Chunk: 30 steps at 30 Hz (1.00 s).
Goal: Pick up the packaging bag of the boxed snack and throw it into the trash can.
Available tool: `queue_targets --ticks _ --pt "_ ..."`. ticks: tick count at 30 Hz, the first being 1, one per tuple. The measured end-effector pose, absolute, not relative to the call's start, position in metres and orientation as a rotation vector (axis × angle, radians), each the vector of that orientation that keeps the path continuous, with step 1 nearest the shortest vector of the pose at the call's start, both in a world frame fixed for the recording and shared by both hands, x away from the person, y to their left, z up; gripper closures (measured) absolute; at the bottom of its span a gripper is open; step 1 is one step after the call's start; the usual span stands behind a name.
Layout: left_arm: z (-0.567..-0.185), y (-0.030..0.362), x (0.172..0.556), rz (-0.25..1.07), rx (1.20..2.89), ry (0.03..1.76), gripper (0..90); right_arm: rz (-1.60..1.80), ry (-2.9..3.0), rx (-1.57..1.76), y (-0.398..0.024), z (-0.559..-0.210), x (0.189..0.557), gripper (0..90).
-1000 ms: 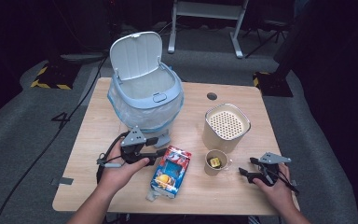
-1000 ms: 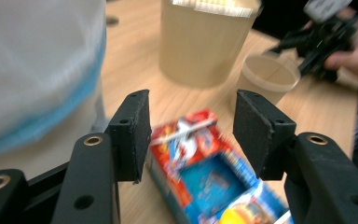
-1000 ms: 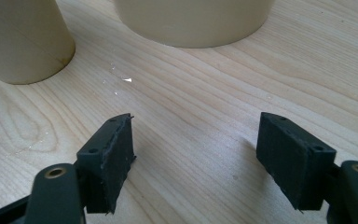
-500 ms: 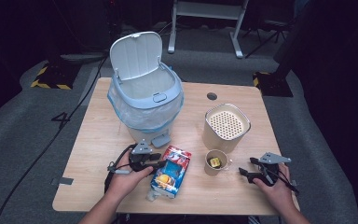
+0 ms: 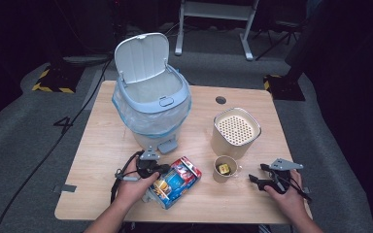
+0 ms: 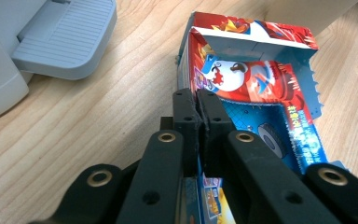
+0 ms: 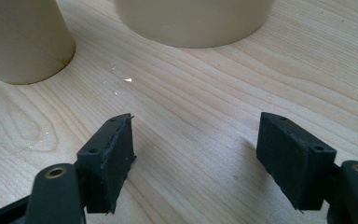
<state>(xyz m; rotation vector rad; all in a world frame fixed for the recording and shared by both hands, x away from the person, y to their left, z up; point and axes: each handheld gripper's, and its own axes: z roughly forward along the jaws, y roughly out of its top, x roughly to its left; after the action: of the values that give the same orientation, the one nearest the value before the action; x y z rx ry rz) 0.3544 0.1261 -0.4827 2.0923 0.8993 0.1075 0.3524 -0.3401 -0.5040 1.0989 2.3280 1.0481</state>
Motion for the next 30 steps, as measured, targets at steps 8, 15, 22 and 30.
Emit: queue_targets --ticks 8,15,22,30 --pt "-0.468 0.13 0.353 0.166 2.043 0.866 88.9 1.048 2.327 1.1 -0.34 -0.504 0.352 27.9" --pt "-0.44 0.136 0.352 0.236 1.937 0.818 88.9 1.048 2.327 1.099 -0.34 -0.504 0.352 27.9" --pt "-0.416 0.14 0.354 0.273 1.856 0.784 88.9 1.048 2.328 1.099 -0.34 -0.504 0.352 27.9" --pt "-0.386 0.142 0.357 0.331 1.81 0.739 88.9 1.049 2.329 1.099 -0.34 -0.504 0.352 27.9"
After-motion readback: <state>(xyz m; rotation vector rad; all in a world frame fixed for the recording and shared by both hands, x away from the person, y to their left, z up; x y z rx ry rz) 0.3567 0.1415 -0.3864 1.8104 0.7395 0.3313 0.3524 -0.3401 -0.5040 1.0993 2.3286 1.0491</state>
